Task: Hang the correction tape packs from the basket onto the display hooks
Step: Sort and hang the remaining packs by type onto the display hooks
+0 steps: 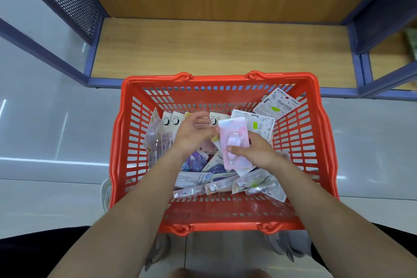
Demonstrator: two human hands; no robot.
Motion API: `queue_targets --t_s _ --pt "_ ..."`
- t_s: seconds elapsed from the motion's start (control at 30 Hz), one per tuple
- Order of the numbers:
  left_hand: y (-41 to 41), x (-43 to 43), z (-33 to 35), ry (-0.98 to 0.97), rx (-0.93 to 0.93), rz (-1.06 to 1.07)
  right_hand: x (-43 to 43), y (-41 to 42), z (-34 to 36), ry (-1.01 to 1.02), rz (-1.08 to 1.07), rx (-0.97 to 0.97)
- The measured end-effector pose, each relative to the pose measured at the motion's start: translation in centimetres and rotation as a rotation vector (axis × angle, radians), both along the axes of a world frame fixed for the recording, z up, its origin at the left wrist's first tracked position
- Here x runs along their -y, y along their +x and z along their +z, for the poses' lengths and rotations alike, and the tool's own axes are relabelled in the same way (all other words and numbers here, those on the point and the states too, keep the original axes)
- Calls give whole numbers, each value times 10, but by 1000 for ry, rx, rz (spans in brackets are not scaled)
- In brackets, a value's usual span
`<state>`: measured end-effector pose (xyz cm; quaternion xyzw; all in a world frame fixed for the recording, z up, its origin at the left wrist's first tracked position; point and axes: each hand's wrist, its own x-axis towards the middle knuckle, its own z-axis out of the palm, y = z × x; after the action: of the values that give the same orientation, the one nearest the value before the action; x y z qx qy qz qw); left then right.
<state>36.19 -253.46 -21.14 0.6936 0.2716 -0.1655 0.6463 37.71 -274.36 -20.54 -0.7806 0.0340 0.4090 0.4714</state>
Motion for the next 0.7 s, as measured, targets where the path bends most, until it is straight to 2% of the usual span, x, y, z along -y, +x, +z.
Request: queue_targets --t_s 0.13,0.2,0.33,0.5,0.6,0.7 --pt "9 -33 -33 295 -50 56 10 8 -15 0 -270 45" --pt "13 -41 -47 357 -118 26 11 11 -22 -19 -319 66" --pt "16 -43 -63 308 -155 34 7 10 -34 -52 -283 64" --pt "16 -38 -60 368 -169 -28 4 13 -41 -39 -287 30" --pt "13 -32 -59 323 -126 -30 2 17 -44 -23 -313 9" --pt "3 -24 -56 385 -102 -115 2 17 -44 2 -315 -4"
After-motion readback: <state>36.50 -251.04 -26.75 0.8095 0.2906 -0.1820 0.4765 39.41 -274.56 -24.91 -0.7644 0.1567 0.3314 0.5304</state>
